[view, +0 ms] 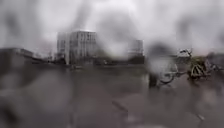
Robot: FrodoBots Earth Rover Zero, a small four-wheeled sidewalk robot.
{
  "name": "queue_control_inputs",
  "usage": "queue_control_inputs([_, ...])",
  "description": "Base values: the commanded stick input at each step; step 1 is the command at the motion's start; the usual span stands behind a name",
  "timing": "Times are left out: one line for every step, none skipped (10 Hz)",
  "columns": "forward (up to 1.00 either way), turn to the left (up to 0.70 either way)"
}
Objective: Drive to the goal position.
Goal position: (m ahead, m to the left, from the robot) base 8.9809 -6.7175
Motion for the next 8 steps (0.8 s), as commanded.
queue_control_inputs([0.07,0.0])
queue_control_inputs([0.57,0.0])
queue_control_inputs([1.0,0.0])
queue_control_inputs([1.0,0.0])
queue_control_inputs([1.0,0.0])
queue_control_inputs([1.0,0.0])
queue_control_inputs([1.0,0.0])
queue_control_inputs([1.0,0.0])
